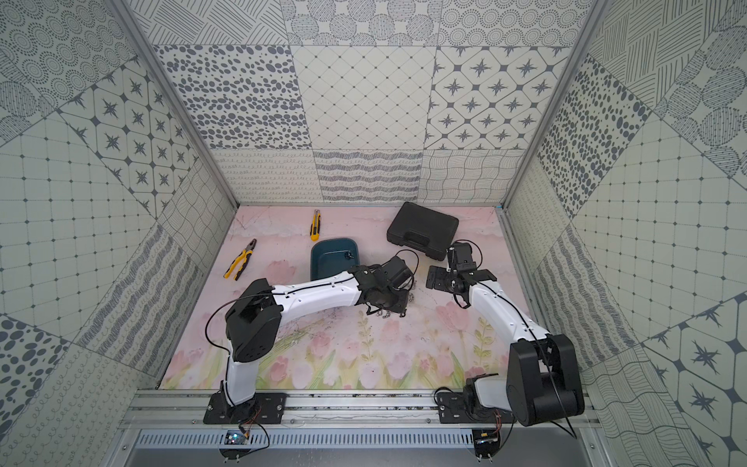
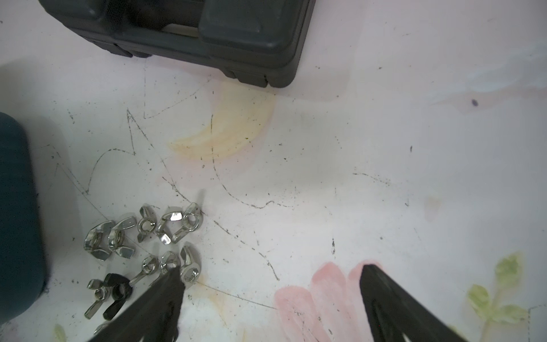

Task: Take out the wing nut from the storage box
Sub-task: Place the wing nut at the center of the board, then pick up the wing nut from the storage box.

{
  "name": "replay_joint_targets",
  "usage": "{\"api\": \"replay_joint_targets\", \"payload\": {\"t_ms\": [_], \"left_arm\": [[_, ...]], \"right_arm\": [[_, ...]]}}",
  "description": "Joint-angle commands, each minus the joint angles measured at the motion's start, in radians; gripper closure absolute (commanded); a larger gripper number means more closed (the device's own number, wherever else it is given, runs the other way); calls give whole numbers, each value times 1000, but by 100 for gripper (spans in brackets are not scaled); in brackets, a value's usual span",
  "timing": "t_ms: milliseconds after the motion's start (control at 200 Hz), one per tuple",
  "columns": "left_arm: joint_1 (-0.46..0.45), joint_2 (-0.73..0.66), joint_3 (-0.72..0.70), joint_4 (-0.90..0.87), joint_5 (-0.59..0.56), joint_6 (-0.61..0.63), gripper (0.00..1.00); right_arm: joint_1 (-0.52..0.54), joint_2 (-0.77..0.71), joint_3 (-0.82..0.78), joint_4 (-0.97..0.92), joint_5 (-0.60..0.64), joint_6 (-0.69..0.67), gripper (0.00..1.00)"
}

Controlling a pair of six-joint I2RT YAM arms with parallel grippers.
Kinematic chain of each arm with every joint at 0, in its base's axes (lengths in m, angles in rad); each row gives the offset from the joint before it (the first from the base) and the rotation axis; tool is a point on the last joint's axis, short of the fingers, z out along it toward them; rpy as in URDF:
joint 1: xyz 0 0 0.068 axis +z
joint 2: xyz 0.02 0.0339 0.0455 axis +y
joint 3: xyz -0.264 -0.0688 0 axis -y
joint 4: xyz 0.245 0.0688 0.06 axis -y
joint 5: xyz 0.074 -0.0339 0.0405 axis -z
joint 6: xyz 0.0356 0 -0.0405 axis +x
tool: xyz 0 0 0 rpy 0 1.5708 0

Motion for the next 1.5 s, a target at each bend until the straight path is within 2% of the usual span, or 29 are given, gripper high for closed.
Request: {"api": "replay_joint_targets", "payload": {"t_ms": [0, 185, 295, 595, 950, 1496], "left_arm": [[107, -75, -32, 16, -34, -5, 72], [288, -138, -119, 82, -88, -60, 71], [372, -112, -98, 65, -105, -44, 72], [488, 21, -20, 76, -113, -25, 72], [514, 181, 144, 34, -120, 27, 72], [517, 262, 185, -5, -136, 49, 75]], "right_arm": [[20, 11, 12, 16, 1, -11, 3], [71, 49, 36, 18, 16, -13, 3], [92, 70, 48, 23, 20, -11, 3], [115, 92, 53, 33, 25, -7, 3], [120, 117, 52, 48, 20, -10, 3], [123, 134, 56, 59, 15, -7, 3]]}}
